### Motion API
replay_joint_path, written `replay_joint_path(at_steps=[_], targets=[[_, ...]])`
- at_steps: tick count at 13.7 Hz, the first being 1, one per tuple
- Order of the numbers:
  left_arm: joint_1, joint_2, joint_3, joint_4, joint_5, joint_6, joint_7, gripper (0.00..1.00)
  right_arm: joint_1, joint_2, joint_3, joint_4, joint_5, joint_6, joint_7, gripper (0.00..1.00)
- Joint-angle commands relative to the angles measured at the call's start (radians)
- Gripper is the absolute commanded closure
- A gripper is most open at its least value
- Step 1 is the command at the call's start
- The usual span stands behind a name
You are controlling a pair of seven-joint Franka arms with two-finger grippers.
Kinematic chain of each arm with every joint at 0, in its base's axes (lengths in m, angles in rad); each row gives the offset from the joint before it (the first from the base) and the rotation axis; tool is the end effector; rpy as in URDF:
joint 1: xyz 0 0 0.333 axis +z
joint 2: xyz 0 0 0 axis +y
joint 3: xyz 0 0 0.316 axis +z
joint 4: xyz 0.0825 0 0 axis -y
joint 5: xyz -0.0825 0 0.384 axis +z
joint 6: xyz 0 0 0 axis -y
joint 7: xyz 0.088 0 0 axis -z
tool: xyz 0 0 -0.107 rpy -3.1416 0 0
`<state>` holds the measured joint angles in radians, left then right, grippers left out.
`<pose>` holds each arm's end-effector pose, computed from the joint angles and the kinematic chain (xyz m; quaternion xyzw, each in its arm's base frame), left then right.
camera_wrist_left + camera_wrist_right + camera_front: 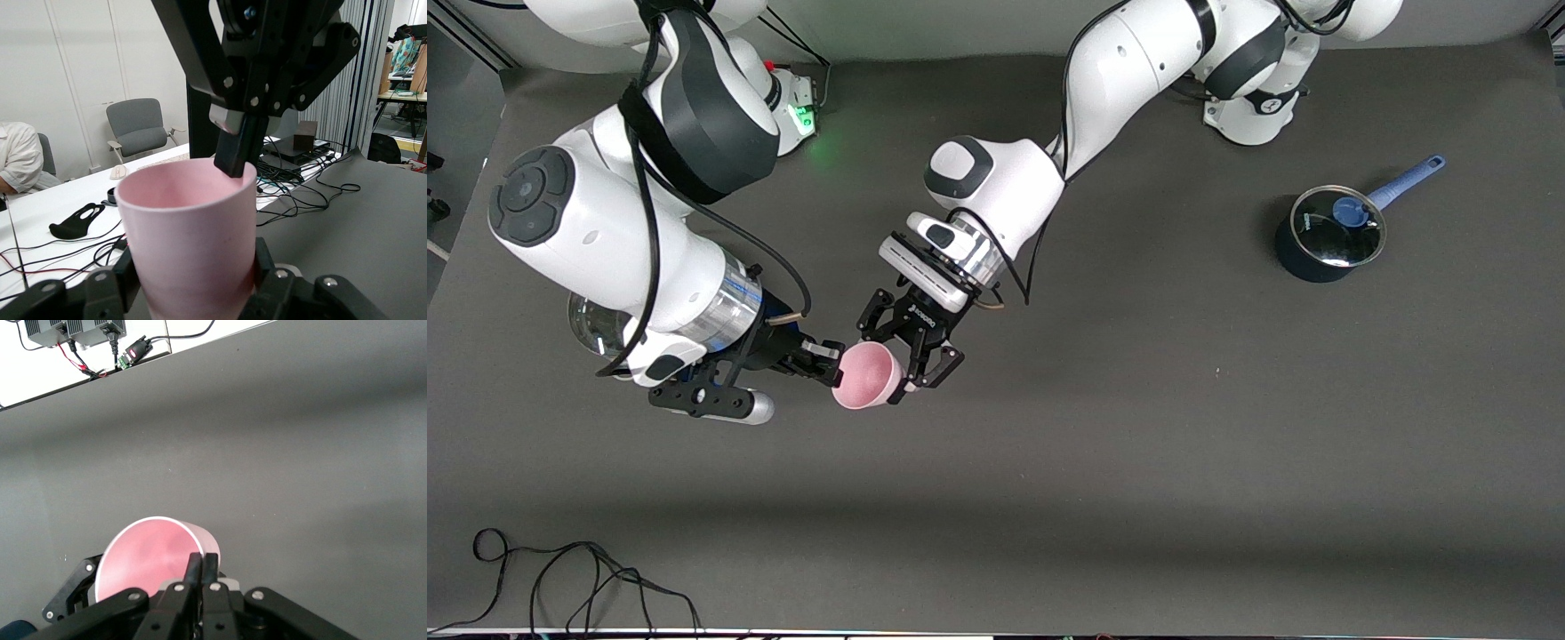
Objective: Transfer pink cup from left to right arm
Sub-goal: 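Close the right gripper on the pink cup's rim, then open the left gripper and withdraw it while the right gripper pulls cup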
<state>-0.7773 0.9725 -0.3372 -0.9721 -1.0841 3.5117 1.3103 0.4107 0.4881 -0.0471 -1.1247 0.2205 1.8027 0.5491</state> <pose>0.5440 -0.5692 0.3956 0.7343 -0.2833 0.5839 0.1989 0.6583 0.2795 0.5531 -0.9853 0.1029 -0.0414 0.1298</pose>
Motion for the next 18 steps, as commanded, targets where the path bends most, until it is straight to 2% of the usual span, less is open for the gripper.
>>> replay_joint_path(at_steps=[1, 9, 14, 16, 18], targets=[[-0.014, -0.009, 0.011, 0.010, 0.000, -0.008, -0.016, 0.00, 0.007, 0.018, 0.003, 0.025, 0.020, 0.024, 0.028, 1.00], [-0.014, -0.011, 0.006, 0.010, 0.000, -0.008, -0.016, 0.00, -0.006, 0.020, -0.019, 0.034, 0.008, 0.079, 0.038, 1.00], [0.012, -0.034, 0.009, 0.001, 0.001, -0.040, -0.013, 0.00, -0.006, 0.027, -0.105, 0.043, 0.000, 0.080, 0.038, 1.00], [0.058, -0.089, 0.004, -0.049, 0.006, -0.069, -0.011, 0.00, -0.004, 0.027, -0.117, 0.034, -0.085, 0.066, 0.038, 1.00], [0.104, -0.147, 0.004, -0.121, 0.007, -0.126, -0.011, 0.00, -0.007, 0.027, -0.120, 0.016, -0.177, -0.015, 0.040, 1.00]])
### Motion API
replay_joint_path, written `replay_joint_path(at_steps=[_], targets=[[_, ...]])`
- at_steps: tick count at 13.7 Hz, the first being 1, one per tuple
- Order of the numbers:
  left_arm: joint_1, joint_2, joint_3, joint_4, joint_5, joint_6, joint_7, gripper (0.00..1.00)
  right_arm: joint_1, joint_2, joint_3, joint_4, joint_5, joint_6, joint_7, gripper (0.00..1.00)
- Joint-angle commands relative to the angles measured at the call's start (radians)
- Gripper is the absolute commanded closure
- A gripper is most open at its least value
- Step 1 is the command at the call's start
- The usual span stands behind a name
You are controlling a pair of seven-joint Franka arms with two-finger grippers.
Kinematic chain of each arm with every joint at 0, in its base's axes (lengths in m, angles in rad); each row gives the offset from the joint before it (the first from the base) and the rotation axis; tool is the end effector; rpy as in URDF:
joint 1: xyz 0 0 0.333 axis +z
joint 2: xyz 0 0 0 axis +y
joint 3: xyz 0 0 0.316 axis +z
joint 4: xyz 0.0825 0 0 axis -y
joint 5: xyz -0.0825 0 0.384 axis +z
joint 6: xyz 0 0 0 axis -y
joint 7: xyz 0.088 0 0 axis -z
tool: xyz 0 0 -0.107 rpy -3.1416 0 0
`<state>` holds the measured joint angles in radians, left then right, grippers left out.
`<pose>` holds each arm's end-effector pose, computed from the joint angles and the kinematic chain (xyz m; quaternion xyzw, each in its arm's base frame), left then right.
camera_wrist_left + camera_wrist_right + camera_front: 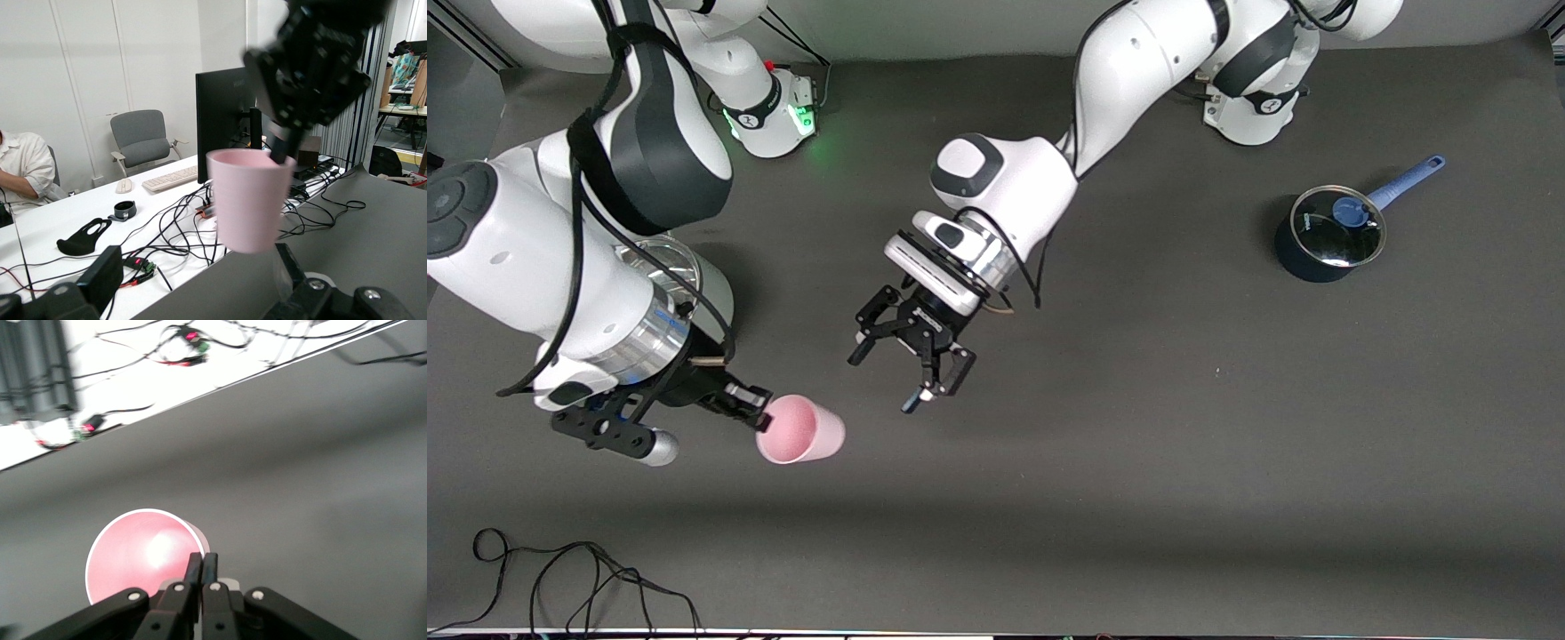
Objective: Transfer pink cup from left to right arm
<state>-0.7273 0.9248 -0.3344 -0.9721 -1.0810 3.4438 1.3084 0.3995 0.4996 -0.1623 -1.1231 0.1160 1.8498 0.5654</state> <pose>0.5695 -0.5468 0.4300 0.7257 -0.2805 0.5917 0.2113 0.6900 0.2082 0.5520 -0.9805 0.1575 -0.0990 0.0636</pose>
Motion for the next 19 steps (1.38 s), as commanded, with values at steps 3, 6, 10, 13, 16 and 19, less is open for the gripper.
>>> replay_joint_path(at_steps=[3, 6, 10, 13, 16, 19], targets=[[0.123, -0.139, 0.002, -0.146, 0.003, -0.178, -0.009, 0.00, -0.042, 0.014, -0.020, -0.009, -0.113, -0.126, -0.008, 1.00], [0.219, -0.193, 0.005, -0.189, 0.006, -0.360, -0.009, 0.00, -0.112, 0.011, -0.019, -0.012, -0.105, -0.156, -0.146, 1.00], [0.408, -0.303, 0.006, -0.260, 0.044, -0.697, -0.012, 0.00, -0.191, -0.030, -0.022, -0.014, -0.111, -0.227, -0.347, 1.00], [0.537, -0.369, 0.006, -0.309, 0.088, -0.924, -0.017, 0.00, -0.222, -0.033, -0.023, -0.047, -0.105, -0.207, -0.471, 1.00], [0.582, -0.385, 0.006, -0.310, 0.112, -1.017, -0.030, 0.00, -0.246, -0.061, -0.026, -0.142, -0.085, -0.109, -0.544, 1.00], [0.595, -0.386, 0.006, -0.306, 0.113, -1.022, -0.057, 0.00, -0.263, -0.099, -0.026, -0.291, -0.073, 0.039, -0.610, 1.00]])
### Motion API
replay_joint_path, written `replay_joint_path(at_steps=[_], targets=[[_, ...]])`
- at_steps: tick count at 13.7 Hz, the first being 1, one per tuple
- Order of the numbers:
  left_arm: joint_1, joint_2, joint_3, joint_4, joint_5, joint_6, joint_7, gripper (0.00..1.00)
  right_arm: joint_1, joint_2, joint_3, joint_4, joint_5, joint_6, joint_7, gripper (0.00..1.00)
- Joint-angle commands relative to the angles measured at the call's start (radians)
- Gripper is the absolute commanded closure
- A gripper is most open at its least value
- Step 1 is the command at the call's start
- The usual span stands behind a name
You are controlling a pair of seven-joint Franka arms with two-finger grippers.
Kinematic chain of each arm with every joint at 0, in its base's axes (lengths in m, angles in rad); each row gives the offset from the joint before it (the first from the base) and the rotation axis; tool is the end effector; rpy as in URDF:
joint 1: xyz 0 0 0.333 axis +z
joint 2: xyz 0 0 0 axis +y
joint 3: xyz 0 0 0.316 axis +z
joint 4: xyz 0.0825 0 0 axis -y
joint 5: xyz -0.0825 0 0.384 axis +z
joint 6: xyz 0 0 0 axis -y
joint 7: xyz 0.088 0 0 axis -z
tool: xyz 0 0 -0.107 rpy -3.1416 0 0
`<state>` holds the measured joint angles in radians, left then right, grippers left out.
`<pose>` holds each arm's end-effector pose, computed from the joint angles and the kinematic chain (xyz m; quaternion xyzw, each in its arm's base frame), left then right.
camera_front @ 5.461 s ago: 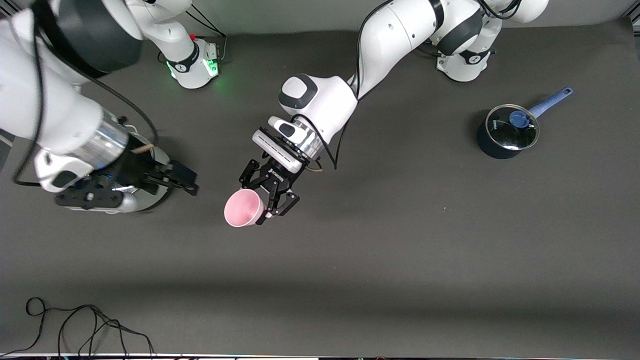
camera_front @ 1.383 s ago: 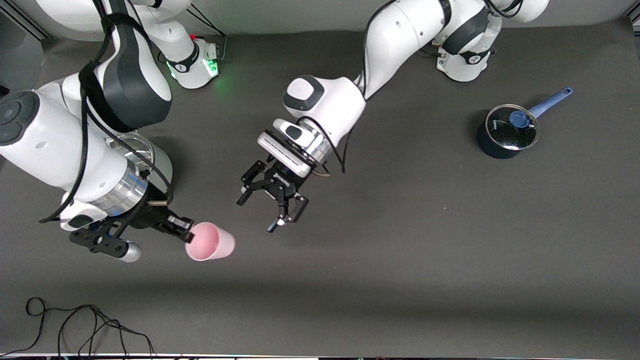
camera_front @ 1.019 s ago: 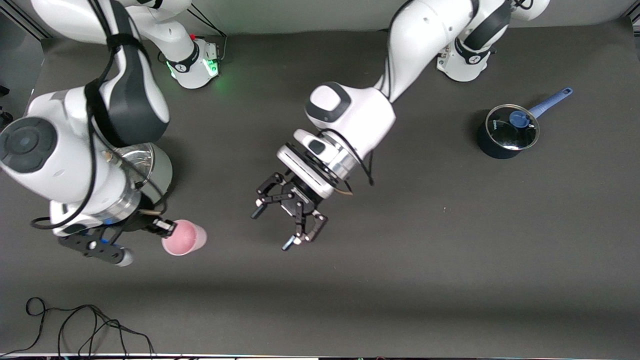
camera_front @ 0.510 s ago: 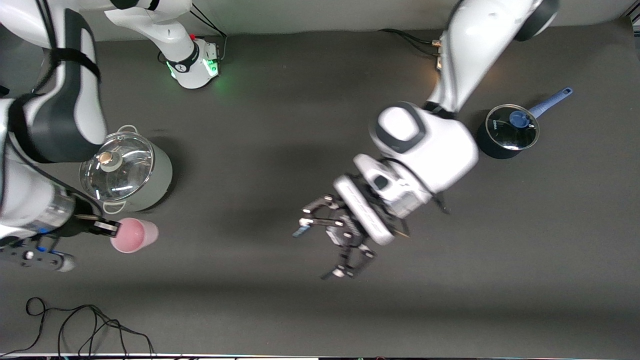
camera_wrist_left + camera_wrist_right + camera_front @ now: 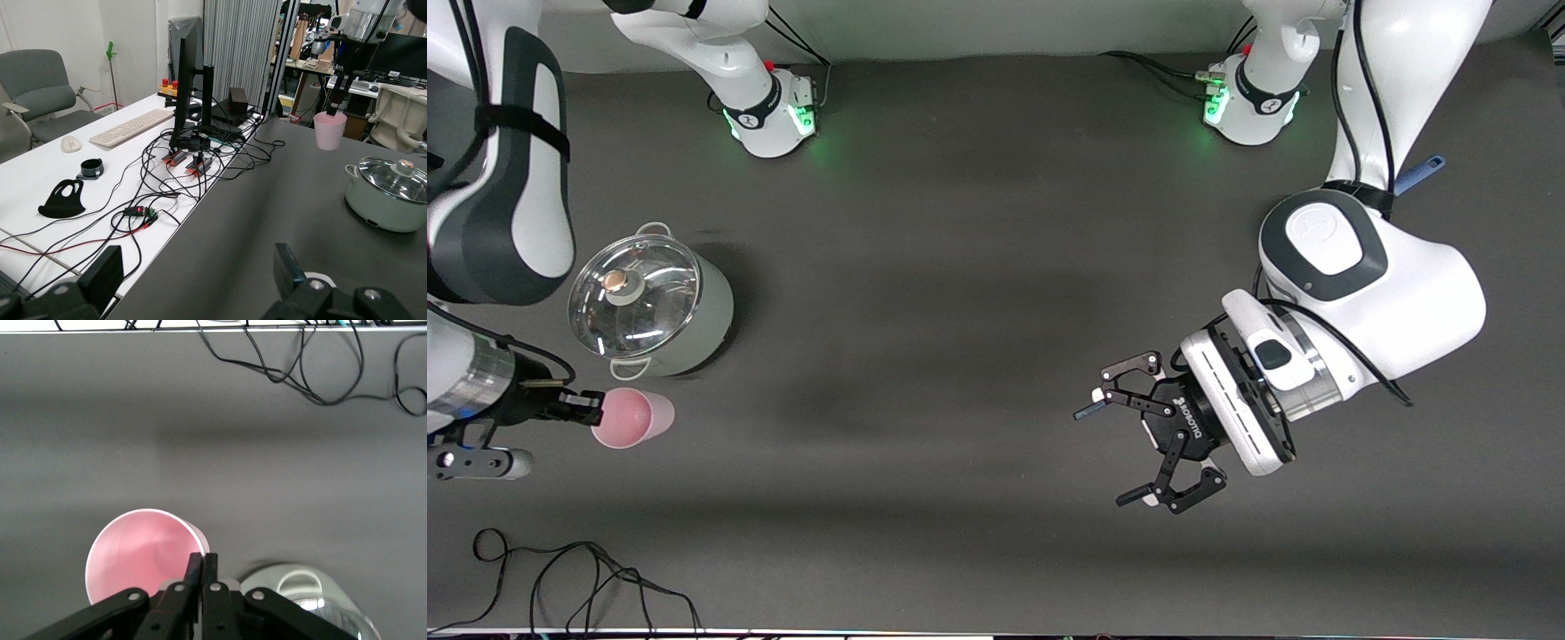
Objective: Transfer pink cup from left to right arm
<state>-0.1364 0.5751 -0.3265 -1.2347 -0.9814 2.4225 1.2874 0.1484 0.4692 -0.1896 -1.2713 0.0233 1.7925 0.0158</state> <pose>0.7111 -0.2788 0.5239 0.7245 -0.4270 0.4325 0.3251 0.7013 0.0011 0.4961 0.9989 -0.0194 0.0296 0.0313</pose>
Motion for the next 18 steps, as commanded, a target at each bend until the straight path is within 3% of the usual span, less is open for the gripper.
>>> replay_joint_path(at_steps=[1, 5, 8, 11, 13, 18], targets=[[0.020, -0.038, -0.003, -0.043, 0.013, -0.003, -0.040, 0.00, -0.018, -0.069, 0.001, -0.181, 0.021, 0.151, -0.066, 1.00], [0.040, -0.049, -0.003, -0.039, 0.013, -0.051, -0.080, 0.00, -0.021, -0.050, -0.002, -0.330, 0.127, 0.350, -0.146, 1.00], [0.072, -0.060, -0.006, -0.032, -0.002, -0.109, -0.103, 0.00, -0.018, -0.047, -0.002, -0.434, 0.132, 0.479, -0.166, 1.00], [0.156, -0.086, -0.003, -0.029, 0.013, -0.216, -0.201, 0.00, -0.023, 0.008, -0.004, -0.441, 0.125, 0.544, -0.174, 1.00], [0.225, -0.110, 0.006, -0.031, 0.070, -0.330, -0.220, 0.00, -0.026, 0.044, -0.004, -0.438, 0.124, 0.577, -0.187, 1.00], [0.420, -0.161, -0.011, -0.020, 0.347, -0.696, -0.272, 0.00, -0.044, 0.123, -0.004, -0.436, 0.124, 0.674, -0.206, 1.00]])
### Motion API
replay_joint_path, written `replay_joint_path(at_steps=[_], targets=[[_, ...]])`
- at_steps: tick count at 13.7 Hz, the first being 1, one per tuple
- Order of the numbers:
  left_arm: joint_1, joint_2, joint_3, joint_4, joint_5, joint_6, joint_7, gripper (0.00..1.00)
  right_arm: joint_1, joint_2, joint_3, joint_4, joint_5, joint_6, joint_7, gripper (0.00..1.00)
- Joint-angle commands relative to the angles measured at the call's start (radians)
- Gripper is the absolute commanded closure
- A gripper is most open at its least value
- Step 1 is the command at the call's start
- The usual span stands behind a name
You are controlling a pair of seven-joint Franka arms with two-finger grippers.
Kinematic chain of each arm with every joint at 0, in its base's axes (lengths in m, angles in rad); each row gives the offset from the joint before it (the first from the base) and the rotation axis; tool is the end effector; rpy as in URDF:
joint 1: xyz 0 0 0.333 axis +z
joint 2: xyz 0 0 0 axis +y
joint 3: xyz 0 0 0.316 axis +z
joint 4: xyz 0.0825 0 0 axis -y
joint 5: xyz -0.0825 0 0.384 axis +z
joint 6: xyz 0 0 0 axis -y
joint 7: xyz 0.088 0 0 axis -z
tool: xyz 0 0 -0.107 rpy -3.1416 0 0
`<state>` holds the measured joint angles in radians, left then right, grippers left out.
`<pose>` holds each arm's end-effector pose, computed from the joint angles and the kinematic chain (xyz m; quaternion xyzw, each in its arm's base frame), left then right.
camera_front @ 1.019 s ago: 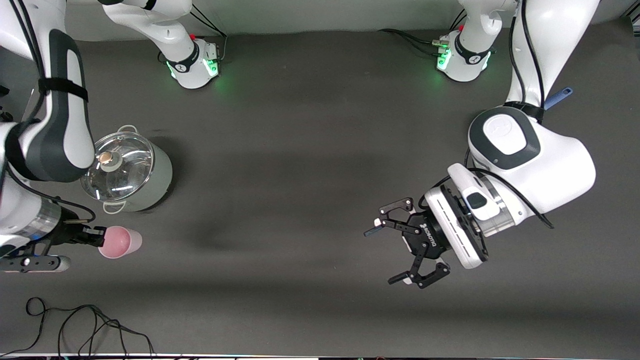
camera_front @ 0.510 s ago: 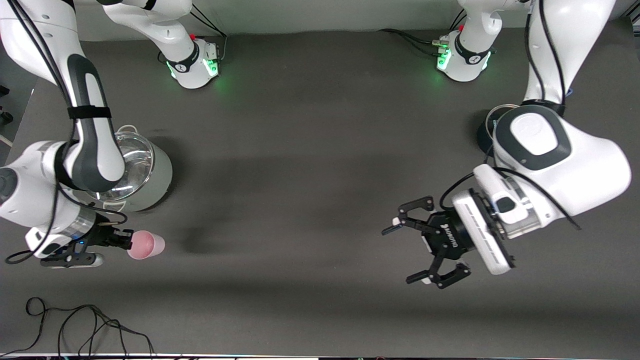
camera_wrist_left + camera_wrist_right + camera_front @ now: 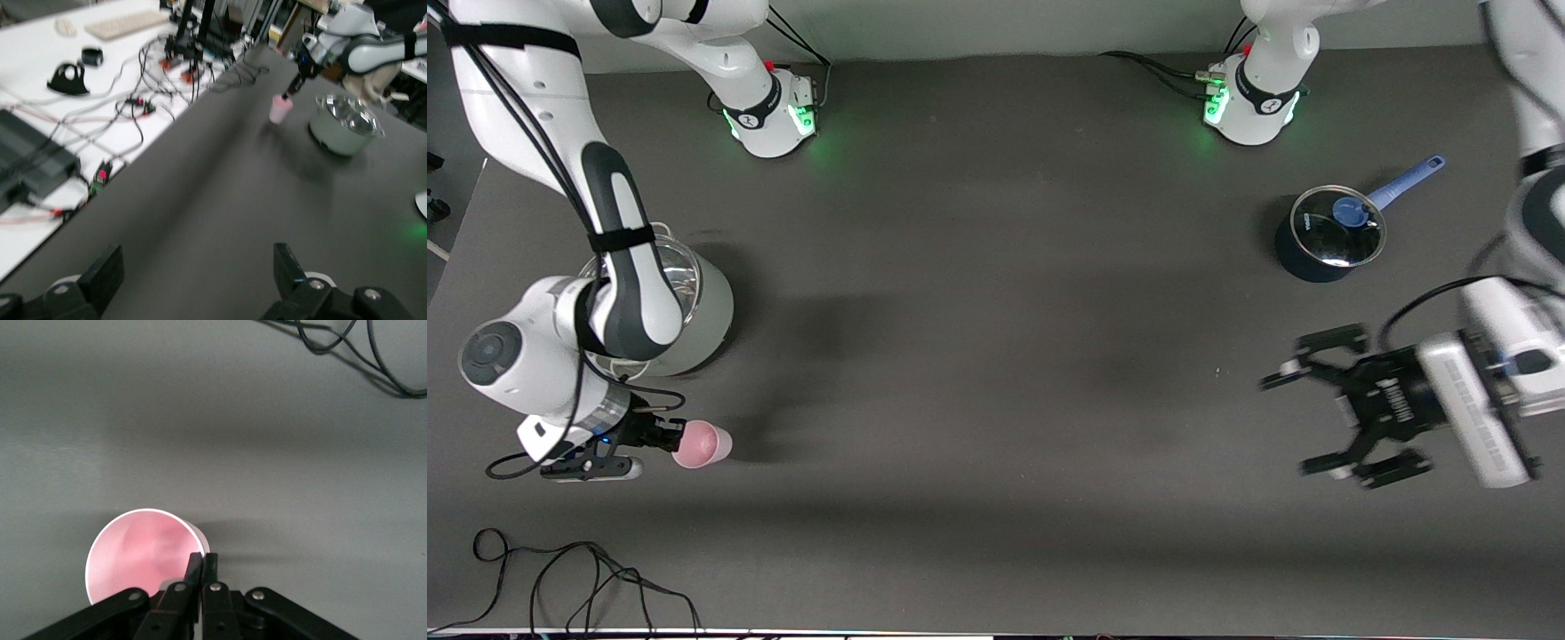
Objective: Transfer pink cup from left to right arm
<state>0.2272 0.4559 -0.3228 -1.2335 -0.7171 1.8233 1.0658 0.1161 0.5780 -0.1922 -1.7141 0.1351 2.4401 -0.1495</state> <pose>0.7008 -0.0672 0.5624 0.8015 -0.4300 0.2563 0.3272 0.6870 -0.0372 0.2742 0.9967 0.0080 0.0796 0.0124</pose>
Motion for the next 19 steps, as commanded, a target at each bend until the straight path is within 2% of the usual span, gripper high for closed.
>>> replay_joint_path(at_steps=[1, 3, 5, 7, 12, 15, 19], targets=[[0.087, -0.046, -0.016, -0.008, 0.132, -0.148, -0.081, 0.00, -0.013, 0.014, -0.001, 0.005, 0.015, 0.027, -0.051, 1.00], [0.148, -0.057, -0.045, 0.002, 0.208, -0.223, -0.201, 0.00, -0.019, 0.014, -0.001, 0.007, 0.020, 0.025, -0.061, 1.00], [0.213, -0.063, -0.123, 0.003, 0.283, -0.257, -0.396, 0.00, -0.019, 0.014, 0.000, 0.008, 0.021, 0.025, -0.061, 1.00], [0.266, -0.065, -0.198, 0.002, 0.365, -0.263, -0.573, 0.00, -0.015, 0.014, 0.000, 0.007, 0.020, 0.025, -0.062, 0.55], [0.282, -0.083, -0.219, 0.000, 0.516, -0.295, -0.952, 0.00, -0.007, -0.001, -0.001, 0.008, 0.020, 0.013, -0.061, 0.02], [0.284, -0.089, -0.213, 0.000, 0.590, -0.328, -0.968, 0.00, -0.006, -0.032, -0.001, 0.019, 0.012, -0.047, -0.061, 0.00], [0.302, -0.097, -0.208, -0.004, 0.682, -0.346, -0.971, 0.00, -0.009, -0.125, -0.007, 0.094, 0.006, -0.307, -0.061, 0.00]])
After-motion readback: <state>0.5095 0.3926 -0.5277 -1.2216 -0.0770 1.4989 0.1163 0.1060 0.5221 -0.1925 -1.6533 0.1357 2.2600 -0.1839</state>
